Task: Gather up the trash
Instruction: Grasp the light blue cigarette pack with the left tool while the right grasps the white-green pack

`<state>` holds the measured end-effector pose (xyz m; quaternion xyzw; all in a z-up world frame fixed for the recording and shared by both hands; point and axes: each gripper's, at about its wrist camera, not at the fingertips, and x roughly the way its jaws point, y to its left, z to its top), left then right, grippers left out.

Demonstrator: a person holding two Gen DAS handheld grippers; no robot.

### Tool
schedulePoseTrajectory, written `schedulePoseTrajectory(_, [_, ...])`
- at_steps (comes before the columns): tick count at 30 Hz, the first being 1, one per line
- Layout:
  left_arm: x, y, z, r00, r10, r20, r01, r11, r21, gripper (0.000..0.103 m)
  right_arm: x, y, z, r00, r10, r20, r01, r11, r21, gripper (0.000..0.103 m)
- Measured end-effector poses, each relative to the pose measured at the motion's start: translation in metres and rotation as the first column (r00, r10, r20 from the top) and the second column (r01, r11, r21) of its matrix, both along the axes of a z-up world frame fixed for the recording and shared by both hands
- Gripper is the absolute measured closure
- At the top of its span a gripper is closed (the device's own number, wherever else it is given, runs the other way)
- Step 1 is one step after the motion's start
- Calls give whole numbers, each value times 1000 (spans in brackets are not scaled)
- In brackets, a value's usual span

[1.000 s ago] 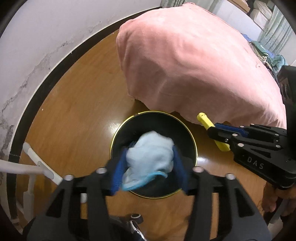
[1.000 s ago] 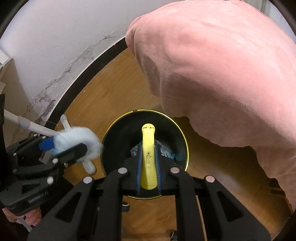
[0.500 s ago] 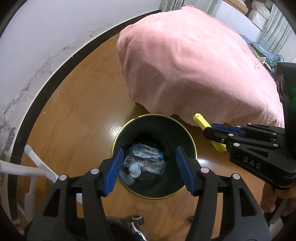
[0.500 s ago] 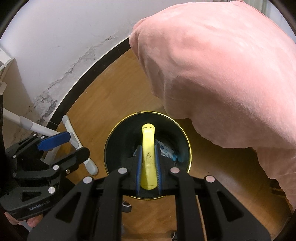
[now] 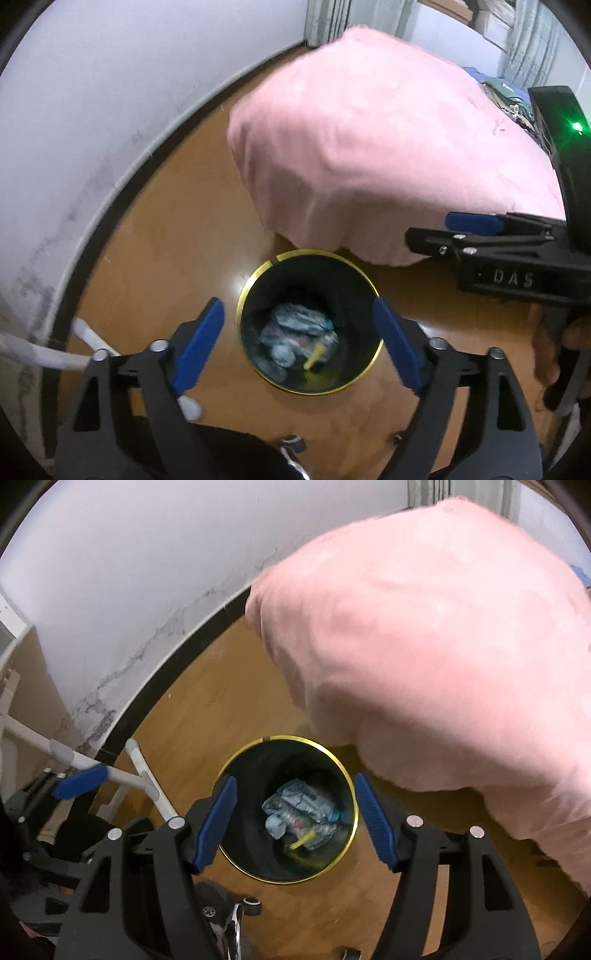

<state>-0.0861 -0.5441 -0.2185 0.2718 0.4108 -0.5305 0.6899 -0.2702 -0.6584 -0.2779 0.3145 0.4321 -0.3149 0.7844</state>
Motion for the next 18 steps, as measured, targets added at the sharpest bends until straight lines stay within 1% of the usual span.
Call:
schedulePoseTrajectory(1, [-2, 5, 14, 1000, 0, 17, 0, 1000, -25, 12, -5, -1, 13, 1000, -6, 5, 6, 1000, -14, 36])
schedulePoseTrajectory(2, [-6, 13, 34, 999, 2, 36, 0, 998, -56, 11, -9, 0, 26, 1000, -8, 12, 9, 999, -31, 34])
schedulePoseTrajectory(4, [-10, 26, 67, 998, -2, 57, 8, 995, -101, 11, -15, 4, 58, 1000, -4, 26, 6, 997, -81, 34])
schedulePoseTrajectory(5, [-12, 39, 92, 998, -4, 68, 13, 992, -127, 11, -16, 8, 73, 999, 1, 33, 2, 995, -104, 34])
schedulePoseTrajectory(7, [-10, 62, 128, 997, 6, 79, 7, 987, -162, 10, -10, 20, 107, 997, 34, 68, -24, 990, -137, 34])
schedulePoseTrajectory(8, [-6, 75, 145, 997, 17, 79, -2, 984, -180, 10, -2, 31, 126, 994, 61, 87, -46, 986, -163, 34])
schedulePoseTrajectory(9, [3, 101, 171, 995, 48, 88, -29, 978, -205, 9, 5, 40, 140, 991, 87, 103, -67, 981, -184, 34])
schedulePoseTrajectory(10, [9, 116, 183, 992, 72, 102, -49, 975, -215, 8, 19, 55, 159, 983, 135, 123, -107, 971, -214, 33])
schedulePoseTrajectory(11, [22, 144, 200, 985, 117, 128, -85, 969, -232, 8, 34, 72, 175, 973, 185, 139, -148, 959, -242, 33])
schedulePoseTrajectory(12, [31, 161, 209, 980, 147, 136, -112, 965, -237, 8, 47, 87, 186, 962, 227, 150, -183, 948, -262, 33])
schedulePoseTrajectory(13, [46, 187, 218, 971, 193, 144, -155, 958, -243, 8, 67, 109, 201, 941, 295, 164, -240, 927, -289, 33])
schedulePoseTrajectory(14, [60, 211, 225, 958, 243, 154, -201, 948, -247, 8, 84, 129, 211, 921, 348, 174, -285, 908, -305, 33])
schedulePoseTrajectory(15, [79, 245, 231, 934, 314, 173, -266, 931, -251, 8, 102, 149, 220, 896, 404, 183, -335, 887, -318, 33])
schedulePoseTrajectory(16, [100, 280, 235, 902, 387, 193, -337, 909, -246, 8, 126, 176, 231, 856, 478, 196, -401, 854, -332, 33])
schedulePoseTrajectory(18, [138, 351, 237, 832, 513, 212, -468, 853, -229, 8, 163, 221, 244, 783, 586, 211, -500, 793, -347, 33])
